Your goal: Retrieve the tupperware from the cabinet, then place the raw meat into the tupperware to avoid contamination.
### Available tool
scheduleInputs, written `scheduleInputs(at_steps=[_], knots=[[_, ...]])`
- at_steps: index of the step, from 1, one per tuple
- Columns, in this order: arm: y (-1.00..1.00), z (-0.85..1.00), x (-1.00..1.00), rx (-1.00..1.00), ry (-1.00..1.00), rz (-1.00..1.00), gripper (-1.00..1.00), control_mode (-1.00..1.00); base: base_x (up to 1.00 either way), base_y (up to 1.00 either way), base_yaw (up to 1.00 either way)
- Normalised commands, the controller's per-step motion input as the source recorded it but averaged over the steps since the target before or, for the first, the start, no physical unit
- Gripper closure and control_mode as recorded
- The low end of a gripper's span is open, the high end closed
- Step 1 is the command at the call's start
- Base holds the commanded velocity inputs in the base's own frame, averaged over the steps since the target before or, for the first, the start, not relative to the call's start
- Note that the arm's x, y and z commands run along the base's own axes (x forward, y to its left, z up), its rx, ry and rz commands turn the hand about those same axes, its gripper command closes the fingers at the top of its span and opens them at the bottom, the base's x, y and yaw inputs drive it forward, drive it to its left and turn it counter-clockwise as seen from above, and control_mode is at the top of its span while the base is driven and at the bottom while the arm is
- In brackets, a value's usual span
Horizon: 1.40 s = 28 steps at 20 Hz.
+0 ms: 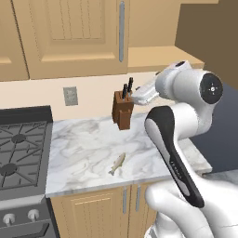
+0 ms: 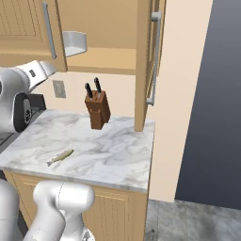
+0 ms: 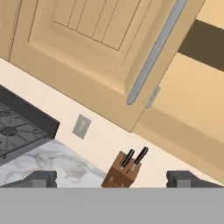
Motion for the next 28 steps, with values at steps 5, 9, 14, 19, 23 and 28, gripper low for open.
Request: scheduleInputs(at_steps=[5, 9, 14, 19, 23, 28], knots=[[0.44, 0.35, 0.14, 0.04, -0.23, 0.01, -1.0, -1.0, 0.0, 0.0, 0.0], [0.13, 0.4, 0.01, 0.06, -0.17, 0.0, -1.0, -1.0, 0.0, 0.0, 0.0], [-0.04, 0.2, 0.0, 0.06, -0.08, 0.0, -1.0, -1.0, 0.0, 0.0, 0.0], [-0.16, 0.0, 0.0, 0.07, 0.0, 0.04, -1.0, -1.0, 0.0, 0.0, 0.0], [0.0, 0.0, 0.0, 0.02, 0.0, 0.01, -1.0, -1.0, 0.0, 0.0, 0.0], [0.02, 0.01, 0.01, 0.0, 0.0, -0.01, -1.0, -1.0, 0.0, 0.0, 0.0]])
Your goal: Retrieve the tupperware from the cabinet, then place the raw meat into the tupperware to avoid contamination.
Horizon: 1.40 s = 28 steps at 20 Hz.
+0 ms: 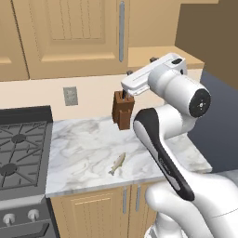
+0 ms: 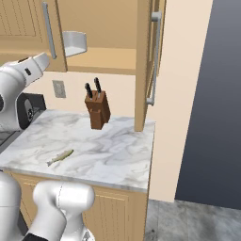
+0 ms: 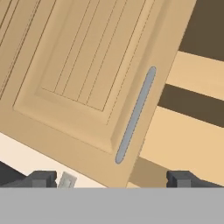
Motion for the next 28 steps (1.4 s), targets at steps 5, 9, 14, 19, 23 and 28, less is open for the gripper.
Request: scheduleInputs(at_steps=[5, 9, 14, 19, 23, 28], knots=[[0.04, 0.02, 0.0, 0.08, -0.03, -0.08, -1.0, -1.0, 0.0, 0.0, 0.0], [0.0, 0.01, 0.0, 0.14, -0.03, -0.07, -1.0, -1.0, 0.0, 0.0, 0.0], [-0.03, 0.0, -0.04, 0.14, -0.05, 0.0, -1.0, -1.0, 0.0, 0.0, 0.0], [-0.04, 0.0, -0.02, 0.11, -0.03, 0.0, -1.0, -1.0, 0.0, 0.0, 0.0], [-0.01, 0.0, 0.0, 0.02, 0.0, 0.0, -1.0, -1.0, 0.0, 0.0, 0.0], [0.0, 0.01, 0.09, 0.0, 0.0, 0.0, -1.0, -1.0, 0.0, 0.0, 0.0]])
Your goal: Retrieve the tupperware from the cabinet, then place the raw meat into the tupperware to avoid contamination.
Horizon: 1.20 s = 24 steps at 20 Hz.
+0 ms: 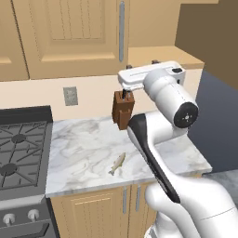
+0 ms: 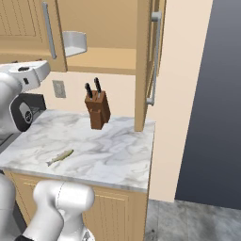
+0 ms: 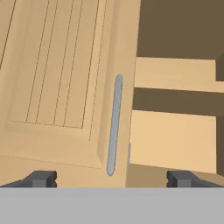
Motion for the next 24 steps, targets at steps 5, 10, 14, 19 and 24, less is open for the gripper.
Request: scheduleInputs(at_steps=[5, 10, 14, 19, 24], knots=[[0.0, 0.11, 0.26, 0.01, 0.0, -0.02, -1.0, -1.0, 0.0, 0.0, 0.0], [0.0, 0.07, 0.35, 0.03, 0.01, -0.02, -1.0, -1.0, 0.0, 0.0, 0.0], [0.04, 0.02, 0.41, 0.04, 0.01, -0.03, -1.0, -1.0, 0.0, 0.0, 0.0], [0.06, 0.04, 0.44, 0.05, 0.01, -0.04, -1.0, -1.0, 0.0, 0.0, 0.0], [0.14, 0.04, 0.44, 0.07, 0.0, -0.04, -1.0, -1.0, 0.0, 0.0, 0.0]])
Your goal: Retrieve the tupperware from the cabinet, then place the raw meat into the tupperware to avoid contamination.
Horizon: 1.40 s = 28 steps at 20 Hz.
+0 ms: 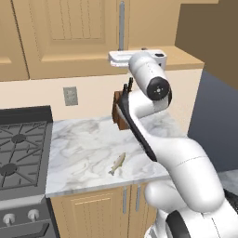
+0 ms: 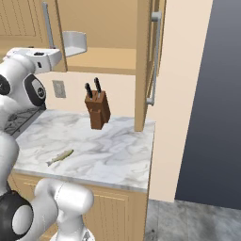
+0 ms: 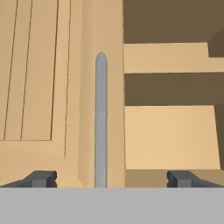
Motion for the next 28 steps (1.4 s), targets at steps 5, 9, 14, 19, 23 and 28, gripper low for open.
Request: scheduleInputs(at_steps=[5, 9, 14, 19, 23, 28], knots=[[0.21, 0.03, 0.42, 0.04, 0.0, -0.04, -1.0, -1.0, 0.0, 0.0, 0.0], [0.19, 0.0, 0.49, 0.02, 0.01, -0.05, -1.0, -1.0, 0.0, 0.0, 0.0], [0.06, 0.0, 0.61, 0.03, 0.05, -0.04, -1.0, -1.0, 0.0, 0.0, 0.0], [0.0, 0.0, 0.59, 0.03, 0.07, -0.01, -1.0, -1.0, 0.0, 0.0, 0.0], [0.0, -0.03, 0.55, 0.0, 0.07, 0.0, 1.0, -1.0, 0.0, 0.0, 0.0], [0.0, -0.08, 0.58, 0.0, 0.06, 0.0, 1.0, -1.0, 0.0, 0.0, 0.0]])
